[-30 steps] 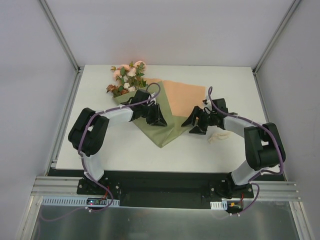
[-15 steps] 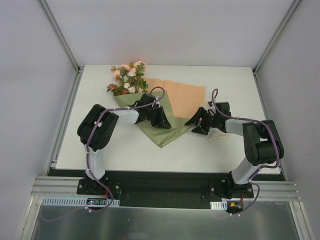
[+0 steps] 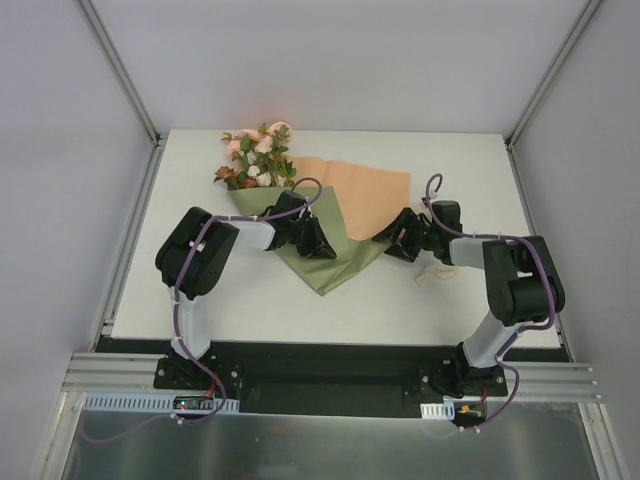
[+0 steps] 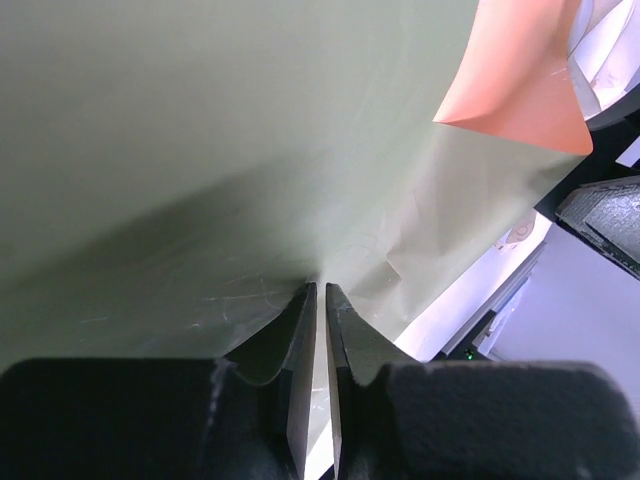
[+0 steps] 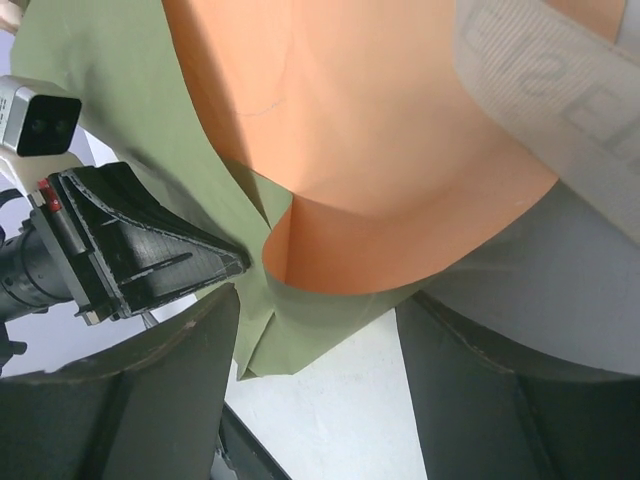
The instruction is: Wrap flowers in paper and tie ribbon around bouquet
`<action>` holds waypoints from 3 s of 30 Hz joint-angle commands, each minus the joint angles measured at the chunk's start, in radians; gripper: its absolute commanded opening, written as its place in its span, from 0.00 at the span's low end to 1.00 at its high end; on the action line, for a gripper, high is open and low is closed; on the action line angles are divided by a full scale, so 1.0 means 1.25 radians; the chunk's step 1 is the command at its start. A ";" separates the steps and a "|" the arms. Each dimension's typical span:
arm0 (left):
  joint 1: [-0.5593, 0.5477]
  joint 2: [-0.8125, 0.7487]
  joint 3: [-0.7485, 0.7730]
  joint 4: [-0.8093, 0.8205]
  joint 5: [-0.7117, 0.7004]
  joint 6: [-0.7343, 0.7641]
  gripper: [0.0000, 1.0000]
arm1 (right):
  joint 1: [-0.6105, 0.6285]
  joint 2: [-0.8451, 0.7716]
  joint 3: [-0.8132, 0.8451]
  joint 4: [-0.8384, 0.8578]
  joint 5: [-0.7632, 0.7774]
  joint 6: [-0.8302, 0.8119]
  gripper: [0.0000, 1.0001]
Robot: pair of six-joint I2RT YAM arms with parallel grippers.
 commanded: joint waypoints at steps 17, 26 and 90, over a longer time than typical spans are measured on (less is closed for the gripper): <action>0.026 0.021 -0.050 -0.031 -0.081 0.016 0.06 | 0.259 -0.199 0.126 -0.129 0.172 -0.322 0.00; 0.027 -0.014 -0.087 -0.030 -0.095 0.052 0.05 | 0.372 -0.095 0.251 -0.218 0.119 -0.308 0.01; -0.052 0.074 -0.017 0.197 0.054 0.020 0.07 | 0.104 -0.158 0.108 -0.169 0.045 -0.031 0.00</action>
